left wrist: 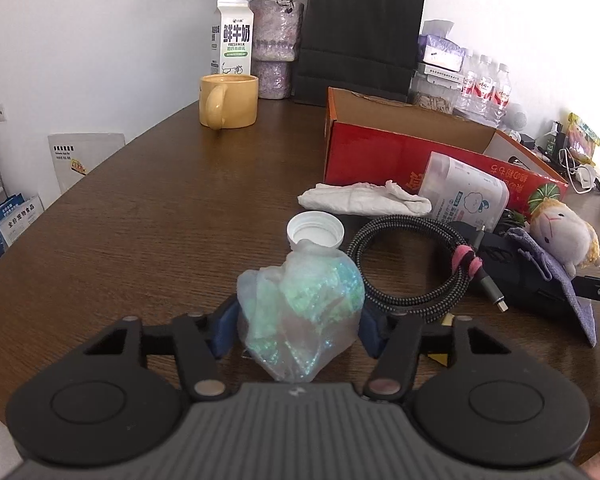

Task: Organize objects
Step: 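Move the left tool to the iridescent plastic bag and close on it, then carry the plastic bag with the left tool into the cardboard box and release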

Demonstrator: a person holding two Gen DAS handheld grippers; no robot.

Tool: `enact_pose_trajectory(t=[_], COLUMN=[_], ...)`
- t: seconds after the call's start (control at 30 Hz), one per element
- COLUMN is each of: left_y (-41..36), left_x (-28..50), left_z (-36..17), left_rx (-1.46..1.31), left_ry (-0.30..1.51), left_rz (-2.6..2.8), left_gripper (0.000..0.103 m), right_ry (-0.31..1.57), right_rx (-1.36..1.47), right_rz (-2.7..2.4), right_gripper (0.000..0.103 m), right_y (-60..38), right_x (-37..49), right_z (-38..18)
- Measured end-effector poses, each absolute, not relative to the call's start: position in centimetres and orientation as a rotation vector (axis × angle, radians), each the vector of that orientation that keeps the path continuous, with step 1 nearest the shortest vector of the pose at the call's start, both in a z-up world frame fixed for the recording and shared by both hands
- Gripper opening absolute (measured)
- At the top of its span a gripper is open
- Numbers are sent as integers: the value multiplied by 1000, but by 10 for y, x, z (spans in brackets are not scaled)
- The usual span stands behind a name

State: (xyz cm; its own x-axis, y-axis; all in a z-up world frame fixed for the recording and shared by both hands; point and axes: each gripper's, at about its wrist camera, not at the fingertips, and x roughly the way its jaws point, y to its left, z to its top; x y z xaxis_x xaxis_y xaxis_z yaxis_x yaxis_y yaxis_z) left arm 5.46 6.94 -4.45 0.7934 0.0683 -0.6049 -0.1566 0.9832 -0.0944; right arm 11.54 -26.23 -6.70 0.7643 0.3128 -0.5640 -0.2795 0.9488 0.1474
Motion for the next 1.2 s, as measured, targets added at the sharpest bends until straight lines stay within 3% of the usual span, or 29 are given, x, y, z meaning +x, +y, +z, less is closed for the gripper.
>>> enact_pose_trajectory(t=[0.07,0.13,0.73,1.2], left_y=[68,68,59,28], left_x=[54,53,46,103], left_z=[-45,-45,-11,23], left_rx=[-141,-142,-130,-70], left_ry=[640,634,528,435], left_rz=[126,128,101,14], left_gripper=[48,46,44,44], right_ry=[624,618,490,401], right_rx=[61,65,68,26], right_rz=[331,339,365,394], right_gripper=[7,5,4,4], right_y=[-262,-262,-273,-256], right_x=[114,113,85,127], right_z=[-69,-69,-36,1])
